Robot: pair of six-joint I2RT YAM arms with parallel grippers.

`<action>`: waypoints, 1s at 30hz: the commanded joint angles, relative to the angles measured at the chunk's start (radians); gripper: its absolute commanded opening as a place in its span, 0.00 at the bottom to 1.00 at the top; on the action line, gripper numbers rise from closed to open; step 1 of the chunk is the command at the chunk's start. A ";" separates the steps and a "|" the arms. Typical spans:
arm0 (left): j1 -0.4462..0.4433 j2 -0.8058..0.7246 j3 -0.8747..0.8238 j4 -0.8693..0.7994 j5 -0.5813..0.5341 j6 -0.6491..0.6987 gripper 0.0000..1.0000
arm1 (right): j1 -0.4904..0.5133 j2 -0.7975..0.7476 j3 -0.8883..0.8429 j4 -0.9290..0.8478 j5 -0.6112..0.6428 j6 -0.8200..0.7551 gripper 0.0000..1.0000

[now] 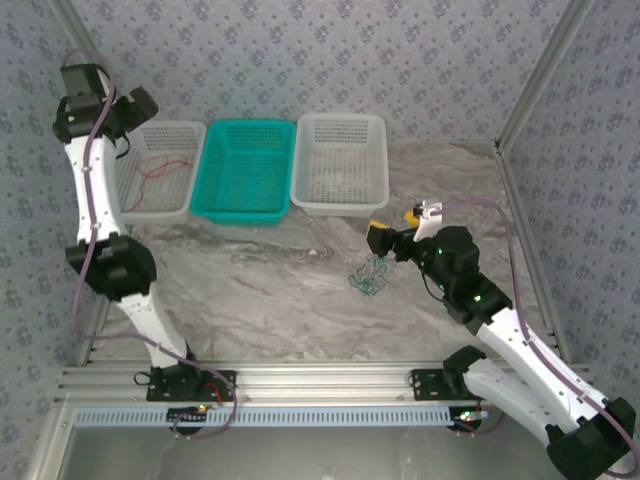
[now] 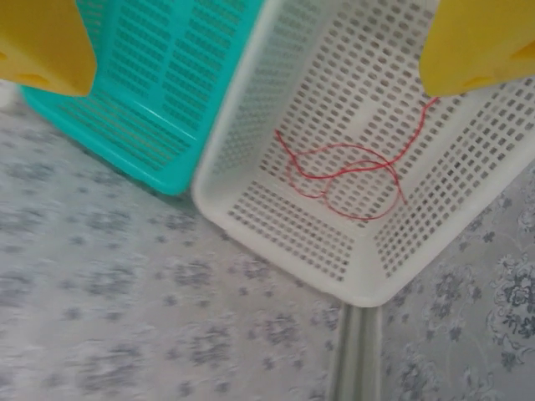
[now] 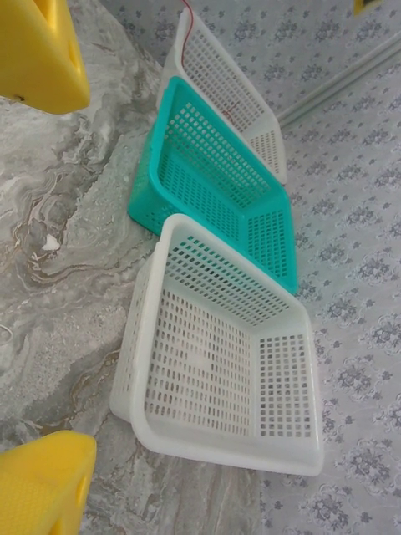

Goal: Untangle the cables

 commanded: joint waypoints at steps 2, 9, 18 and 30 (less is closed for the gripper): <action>-0.069 -0.298 -0.322 0.316 0.133 -0.078 0.99 | -0.007 -0.004 0.004 -0.080 0.088 0.051 1.00; -0.319 -0.658 -0.875 0.664 0.178 -0.194 0.99 | -0.110 0.096 0.066 -0.315 0.116 0.236 1.00; -0.838 -0.600 -0.989 0.602 0.055 -0.102 0.99 | -0.339 0.210 -0.027 -0.269 -0.182 0.397 1.00; -1.143 -0.169 -0.916 0.677 -0.032 -0.040 0.82 | -0.392 0.186 -0.077 -0.264 -0.218 0.418 1.00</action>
